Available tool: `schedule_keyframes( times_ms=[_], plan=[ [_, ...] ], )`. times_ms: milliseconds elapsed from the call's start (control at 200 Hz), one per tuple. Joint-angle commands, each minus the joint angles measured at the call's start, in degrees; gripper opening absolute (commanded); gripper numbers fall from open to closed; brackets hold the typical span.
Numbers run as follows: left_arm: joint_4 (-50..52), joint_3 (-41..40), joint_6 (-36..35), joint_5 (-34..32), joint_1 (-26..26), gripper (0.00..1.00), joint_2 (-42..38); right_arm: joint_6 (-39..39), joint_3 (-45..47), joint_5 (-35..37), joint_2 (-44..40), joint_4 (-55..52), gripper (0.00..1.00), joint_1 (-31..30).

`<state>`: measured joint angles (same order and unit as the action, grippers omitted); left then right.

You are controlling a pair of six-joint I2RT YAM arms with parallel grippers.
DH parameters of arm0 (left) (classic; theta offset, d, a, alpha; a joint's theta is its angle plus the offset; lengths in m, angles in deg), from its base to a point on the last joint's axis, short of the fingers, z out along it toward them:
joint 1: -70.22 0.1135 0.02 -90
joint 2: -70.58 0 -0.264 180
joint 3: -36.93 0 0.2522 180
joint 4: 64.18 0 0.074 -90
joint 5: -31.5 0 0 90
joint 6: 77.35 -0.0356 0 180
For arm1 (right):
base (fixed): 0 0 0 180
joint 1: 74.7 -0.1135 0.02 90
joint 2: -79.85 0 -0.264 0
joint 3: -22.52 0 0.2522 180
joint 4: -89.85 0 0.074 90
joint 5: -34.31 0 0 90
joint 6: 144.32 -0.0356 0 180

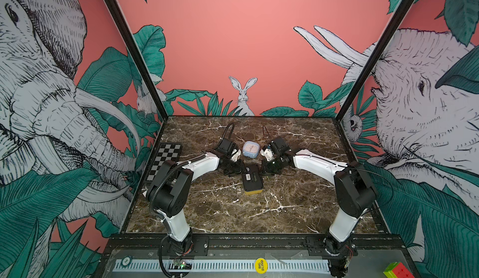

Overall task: Insert the battery into the alarm
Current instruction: Install the cover on the alarm.

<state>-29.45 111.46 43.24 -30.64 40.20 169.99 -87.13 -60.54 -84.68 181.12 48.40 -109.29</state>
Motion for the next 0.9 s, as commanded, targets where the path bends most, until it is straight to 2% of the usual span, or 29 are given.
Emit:
schedule_keyframes(
  times_ms=[0, 390, 895],
  plan=[
    [0.72, -1.79, 1.6, 0.62, -0.34, 0.44, -3.43, -0.87, -0.07, 2.07, 0.06, 0.76, 0.0, -0.56],
    [-3.73, -8.47, 8.88, 2.04, -0.47, 0.45, -8.94, -3.96, 3.66, 5.86, -1.34, 5.88, 0.0, -1.36],
    [-12.88, -12.23, 15.42, 6.16, -1.36, 0.44, -6.9, -5.88, 4.54, 8.06, -2.05, 9.14, 0.0, -2.42]
  ],
)
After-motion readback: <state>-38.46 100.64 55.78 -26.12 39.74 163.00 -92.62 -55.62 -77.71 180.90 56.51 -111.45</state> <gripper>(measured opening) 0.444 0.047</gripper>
